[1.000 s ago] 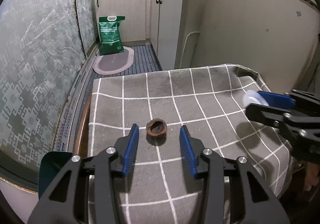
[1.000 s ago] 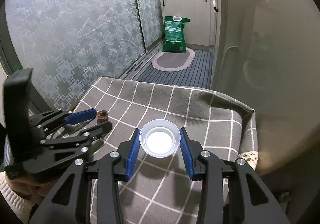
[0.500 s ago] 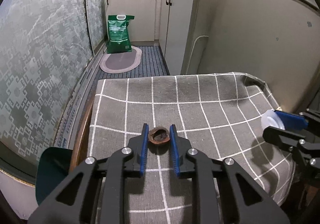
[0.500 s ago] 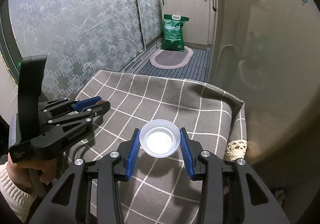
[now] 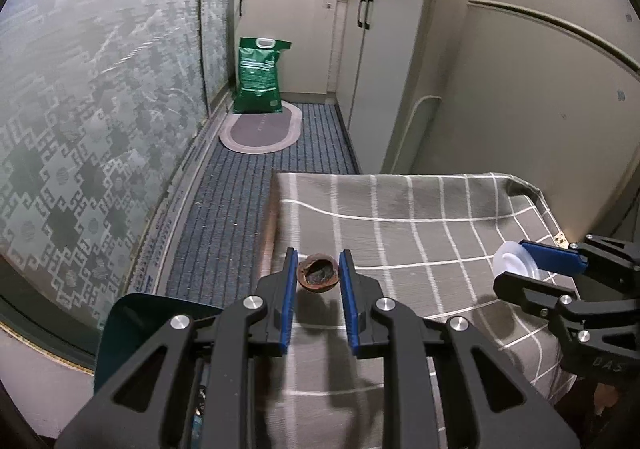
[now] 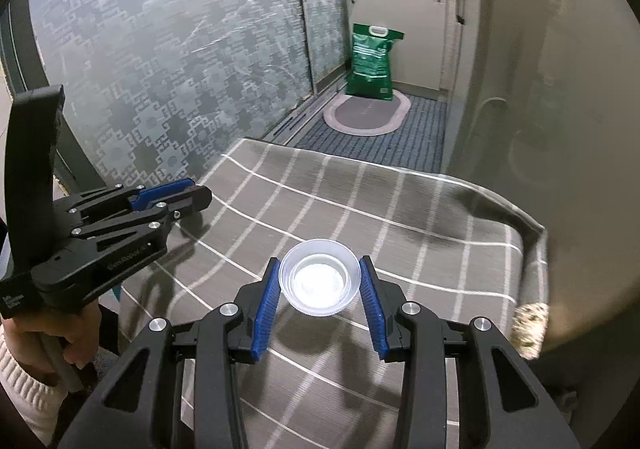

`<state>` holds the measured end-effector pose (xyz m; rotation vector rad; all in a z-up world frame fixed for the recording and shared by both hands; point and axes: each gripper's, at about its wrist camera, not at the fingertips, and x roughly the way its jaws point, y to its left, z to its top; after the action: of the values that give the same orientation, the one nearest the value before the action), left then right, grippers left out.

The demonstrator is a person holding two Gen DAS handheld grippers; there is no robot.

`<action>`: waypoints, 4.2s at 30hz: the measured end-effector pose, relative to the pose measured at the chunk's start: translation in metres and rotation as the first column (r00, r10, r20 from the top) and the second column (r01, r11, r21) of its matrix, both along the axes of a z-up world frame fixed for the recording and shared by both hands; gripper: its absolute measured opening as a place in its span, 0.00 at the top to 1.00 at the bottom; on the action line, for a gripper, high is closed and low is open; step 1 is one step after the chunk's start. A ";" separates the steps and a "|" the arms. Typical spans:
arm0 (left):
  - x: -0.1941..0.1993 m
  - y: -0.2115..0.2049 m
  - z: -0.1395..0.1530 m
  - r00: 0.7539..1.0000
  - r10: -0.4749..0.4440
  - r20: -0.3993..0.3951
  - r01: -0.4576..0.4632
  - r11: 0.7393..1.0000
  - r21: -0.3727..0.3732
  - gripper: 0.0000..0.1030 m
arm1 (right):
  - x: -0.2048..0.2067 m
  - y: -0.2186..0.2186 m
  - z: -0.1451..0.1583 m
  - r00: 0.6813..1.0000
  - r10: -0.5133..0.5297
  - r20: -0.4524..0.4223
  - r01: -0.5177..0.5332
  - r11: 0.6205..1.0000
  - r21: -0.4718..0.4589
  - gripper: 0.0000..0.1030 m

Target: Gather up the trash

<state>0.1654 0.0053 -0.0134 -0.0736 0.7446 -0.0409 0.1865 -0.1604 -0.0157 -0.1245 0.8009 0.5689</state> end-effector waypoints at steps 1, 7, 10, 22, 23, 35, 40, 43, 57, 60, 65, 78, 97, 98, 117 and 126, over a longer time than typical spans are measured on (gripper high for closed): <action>-0.001 0.005 0.001 1.000 0.005 0.001 -0.005 1.000 -0.002 0.78 | 0.000 0.004 0.001 1.000 0.005 0.000 -0.005 1.000 0.000 0.62; -0.011 0.027 0.002 1.000 0.021 0.000 -0.021 1.000 0.006 0.78 | -0.002 0.035 0.007 0.999 0.050 0.008 -0.050 0.999 0.001 0.62; -0.013 0.039 -0.001 0.999 0.034 -0.015 -0.034 0.999 0.018 0.78 | -0.002 0.046 0.012 0.997 0.070 0.014 -0.070 0.998 0.005 0.62; -0.029 0.086 -0.028 0.990 0.090 -0.106 -0.085 0.995 0.057 0.78 | -0.004 0.092 0.022 0.990 0.135 0.028 -0.136 0.990 0.026 0.62; -0.031 0.090 -0.032 0.989 0.092 -0.118 -0.086 0.994 0.062 0.78 | -0.004 0.096 0.022 0.989 0.142 0.029 -0.143 0.989 0.027 0.62; -0.044 0.127 -0.064 0.971 0.127 -0.201 -0.108 0.989 0.101 0.78 | -0.008 0.133 0.025 0.980 0.198 0.031 -0.198 0.980 0.026 0.61; -0.047 0.137 -0.069 0.965 0.145 -0.217 -0.123 0.986 0.111 0.67 | -0.010 0.150 0.024 0.975 0.222 0.024 -0.223 0.974 0.026 0.61; -0.049 0.143 -0.071 0.964 0.145 -0.223 -0.122 0.986 0.112 0.67 | -0.011 0.163 0.021 0.970 0.243 0.018 -0.244 0.970 0.019 0.61; -0.072 0.169 -0.035 0.981 0.142 -0.136 -0.132 0.988 0.077 0.73 | -0.019 0.225 -0.011 0.943 0.327 -0.062 -0.331 0.942 -0.052 0.62; -0.079 0.175 -0.023 0.983 0.148 -0.109 -0.142 0.988 0.066 0.73 | -0.019 0.237 -0.020 0.940 0.332 -0.083 -0.337 0.939 -0.062 0.62; -0.093 0.188 -0.005 0.984 0.170 -0.060 -0.167 0.985 0.043 0.78 | -0.019 0.257 -0.040 0.932 0.338 -0.130 -0.349 0.934 -0.080 0.62; -0.119 0.201 0.028 0.985 0.174 0.017 -0.174 0.984 0.027 0.79 | -0.022 0.302 -0.086 0.913 0.346 -0.216 -0.383 0.910 -0.161 0.61; -0.134 0.198 0.053 0.984 0.163 0.073 -0.167 0.985 0.050 0.79 | -0.042 0.287 -0.084 0.909 0.350 -0.226 -0.387 0.911 -0.144 0.49; -0.135 0.196 0.053 0.984 0.160 0.075 -0.164 0.985 0.050 0.79 | -0.043 0.285 -0.083 0.909 0.349 -0.226 -0.386 0.912 -0.142 0.49; -0.136 0.150 0.070 0.989 0.087 0.116 -0.097 0.992 0.083 0.54 | -0.061 0.214 -0.007 0.946 0.321 -0.047 -0.323 0.945 -0.048 0.62; -0.137 0.122 0.069 0.989 0.051 0.138 -0.065 0.993 0.098 0.36 | -0.082 0.153 0.057 0.961 0.256 0.103 -0.257 0.966 -0.003 0.41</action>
<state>0.0280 0.1276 0.0561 0.0053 0.6076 0.0471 0.1041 -0.0076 0.0416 -0.2486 0.6860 0.8057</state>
